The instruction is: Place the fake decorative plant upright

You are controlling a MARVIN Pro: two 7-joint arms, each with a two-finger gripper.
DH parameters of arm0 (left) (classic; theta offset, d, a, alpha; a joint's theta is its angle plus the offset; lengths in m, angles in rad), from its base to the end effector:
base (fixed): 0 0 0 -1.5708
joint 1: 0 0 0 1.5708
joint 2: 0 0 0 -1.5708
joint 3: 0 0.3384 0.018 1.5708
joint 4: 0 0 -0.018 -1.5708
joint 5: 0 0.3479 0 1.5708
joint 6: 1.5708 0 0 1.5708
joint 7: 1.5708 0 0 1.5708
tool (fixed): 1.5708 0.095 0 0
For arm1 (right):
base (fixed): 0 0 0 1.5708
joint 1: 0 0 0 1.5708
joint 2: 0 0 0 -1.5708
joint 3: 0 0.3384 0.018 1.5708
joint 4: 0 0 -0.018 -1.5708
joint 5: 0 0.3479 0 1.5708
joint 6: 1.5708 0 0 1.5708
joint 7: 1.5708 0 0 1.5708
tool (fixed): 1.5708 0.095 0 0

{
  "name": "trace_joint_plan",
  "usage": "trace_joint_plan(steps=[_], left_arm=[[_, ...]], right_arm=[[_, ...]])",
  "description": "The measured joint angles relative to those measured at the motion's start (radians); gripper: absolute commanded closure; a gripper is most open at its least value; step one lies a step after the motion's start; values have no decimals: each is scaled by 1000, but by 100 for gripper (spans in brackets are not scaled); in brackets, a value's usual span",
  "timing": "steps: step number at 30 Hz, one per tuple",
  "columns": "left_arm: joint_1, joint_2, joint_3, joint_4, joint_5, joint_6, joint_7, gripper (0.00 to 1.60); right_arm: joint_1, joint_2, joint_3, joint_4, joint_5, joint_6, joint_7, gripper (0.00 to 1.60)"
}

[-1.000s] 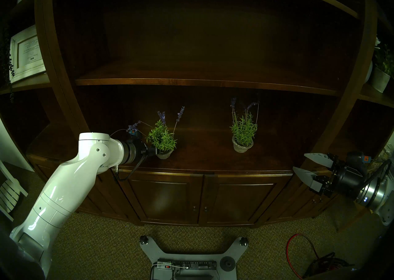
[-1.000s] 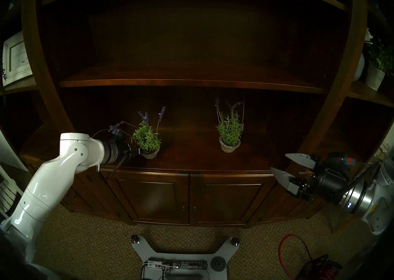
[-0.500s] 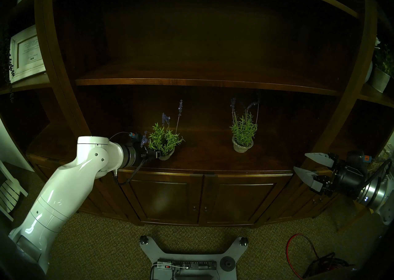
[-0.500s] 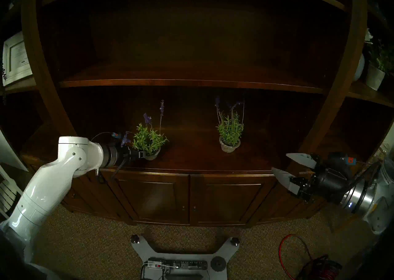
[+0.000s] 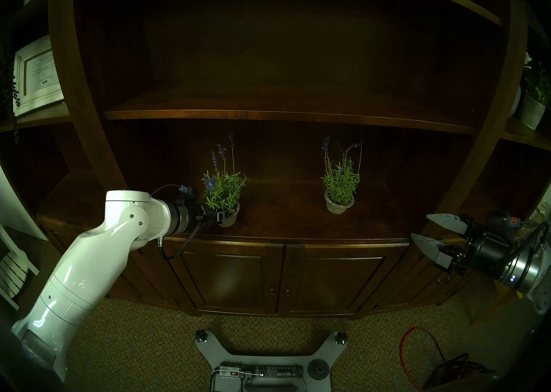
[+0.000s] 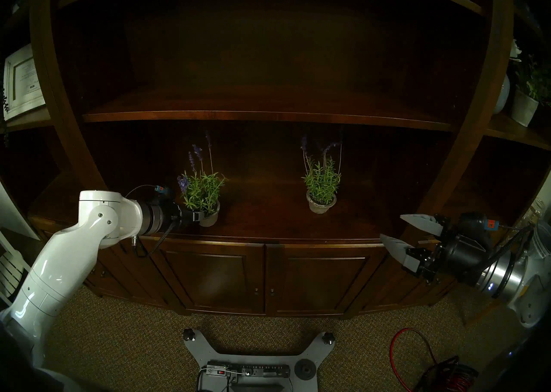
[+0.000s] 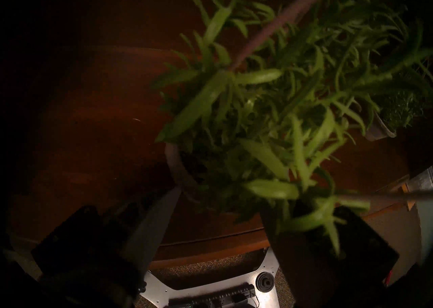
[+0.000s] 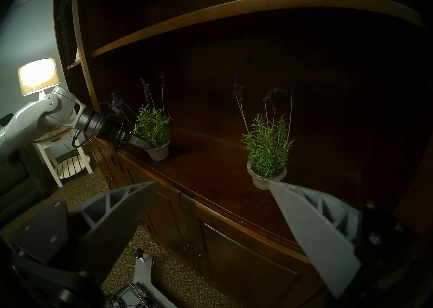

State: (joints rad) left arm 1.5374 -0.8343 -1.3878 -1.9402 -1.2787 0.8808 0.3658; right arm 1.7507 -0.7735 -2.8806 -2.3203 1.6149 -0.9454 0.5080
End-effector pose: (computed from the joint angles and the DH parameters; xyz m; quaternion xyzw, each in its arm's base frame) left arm 0.4124 0.0759 -0.2657 0.9155 -0.0362 0.3651 0.1650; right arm 0.1672 -0.2196 -0.1257 -0.7603 -0.2177 -0.5733 0.2142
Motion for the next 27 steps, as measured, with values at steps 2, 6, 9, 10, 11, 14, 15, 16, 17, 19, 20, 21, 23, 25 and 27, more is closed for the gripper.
trace_joint_plan(steps=[2,6,9,10,11,14,15,16,17,19,20,21,23,25,27], left_arm=[[0,0,0,0,-2,0,1,28],[-1,-1,0,0,-4,0,3,9],[-1,-1,0,0,-5,-1,4,8],[-1,-1,-1,0,-5,-1,5,8],[-1,-1,-1,-1,-5,-1,5,6],[-1,-1,-1,-5,-6,-1,7,5],[0,-1,-2,-7,-6,-1,8,6],[0,-1,-3,-10,-7,-1,9,6],[0,0,-4,-12,-7,-1,10,6],[0,0,-5,-16,-8,-1,13,6],[1,0,-6,-17,-8,-1,14,4],[1,0,-8,-20,-9,-1,15,4],[2,1,-10,-23,-10,-2,17,3],[5,3,-15,-31,-12,-2,19,1],[7,5,-18,-37,-13,-2,21,0]], right_arm=[[0,-1,0,0,1,0,1,0],[0,-4,0,-2,5,0,4,0],[0,-6,0,-3,7,0,7,0],[0,-6,0,-3,8,0,7,0],[0,-6,0,-3,8,0,8,0],[0,-8,0,-4,10,0,9,0],[0,-8,0,-4,11,0,10,0],[0,-9,0,-4,11,0,11,0],[0,-9,0,-4,12,0,12,0],[0,-10,0,-4,13,0,14,0],[0,-10,0,-4,14,0,14,0],[0,-10,0,-4,14,0,15,0],[0,-11,0,-5,15,0,16,0],[0,-12,0,-5,17,0,18,0],[-1,-12,0,-5,18,0,19,0]])
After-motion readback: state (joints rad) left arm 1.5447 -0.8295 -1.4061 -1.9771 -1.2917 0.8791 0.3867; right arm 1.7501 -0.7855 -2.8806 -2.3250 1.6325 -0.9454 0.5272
